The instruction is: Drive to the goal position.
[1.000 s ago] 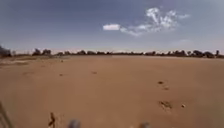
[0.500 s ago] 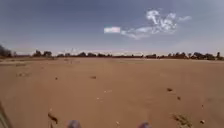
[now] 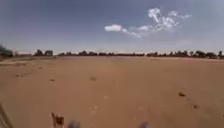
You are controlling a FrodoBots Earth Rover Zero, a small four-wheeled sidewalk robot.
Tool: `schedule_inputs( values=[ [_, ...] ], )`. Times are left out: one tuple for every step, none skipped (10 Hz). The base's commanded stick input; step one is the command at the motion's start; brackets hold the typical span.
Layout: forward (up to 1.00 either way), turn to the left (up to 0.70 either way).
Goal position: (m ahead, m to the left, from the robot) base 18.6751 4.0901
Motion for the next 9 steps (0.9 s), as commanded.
schedule_inputs(
  values=[
    [0.70, 0.00],
    [0.70, 0.00],
    [0.70, 0.00],
    [0.70, 0.00],
    [0.70, 0.00],
    [0.70, 0.00],
    [0.70, 0.00],
    [0.70, 0.00],
    [0.70, 0.00]
  ],
)
